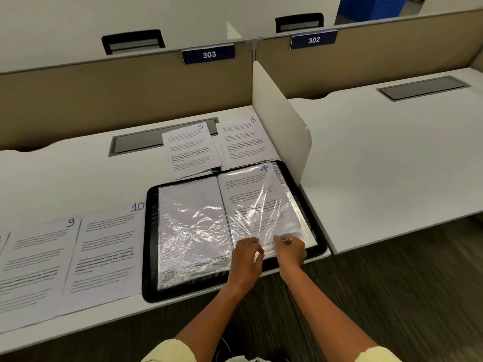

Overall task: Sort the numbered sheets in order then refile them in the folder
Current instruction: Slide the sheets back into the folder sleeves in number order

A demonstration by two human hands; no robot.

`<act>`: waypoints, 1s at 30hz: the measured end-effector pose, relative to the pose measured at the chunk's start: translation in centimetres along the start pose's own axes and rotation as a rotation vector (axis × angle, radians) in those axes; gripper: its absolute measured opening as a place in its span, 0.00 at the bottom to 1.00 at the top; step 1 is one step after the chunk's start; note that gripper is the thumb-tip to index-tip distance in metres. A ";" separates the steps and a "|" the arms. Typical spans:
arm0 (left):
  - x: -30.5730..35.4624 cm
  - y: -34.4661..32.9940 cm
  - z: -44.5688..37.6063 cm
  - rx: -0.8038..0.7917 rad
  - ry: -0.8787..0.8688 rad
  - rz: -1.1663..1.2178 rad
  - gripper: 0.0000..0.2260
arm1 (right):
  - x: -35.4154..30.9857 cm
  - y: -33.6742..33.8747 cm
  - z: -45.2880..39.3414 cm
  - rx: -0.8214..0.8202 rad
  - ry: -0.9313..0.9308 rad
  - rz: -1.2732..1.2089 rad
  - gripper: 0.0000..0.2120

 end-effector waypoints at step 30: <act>2.0 11.9 -4.1 0.053 0.418 0.573 0.15 | -7.7 -3.5 9.8 -0.589 0.518 -0.132 0.07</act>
Point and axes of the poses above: each hand's wrist, its own z-axis away from the middle knuckle, its own y-axis out of the back of the hand, x = y × z, the point moved 5 cm from there along -z, towards the middle knuckle, and after that the axes turned 14 degrees about -z, right-handed, at the moved point
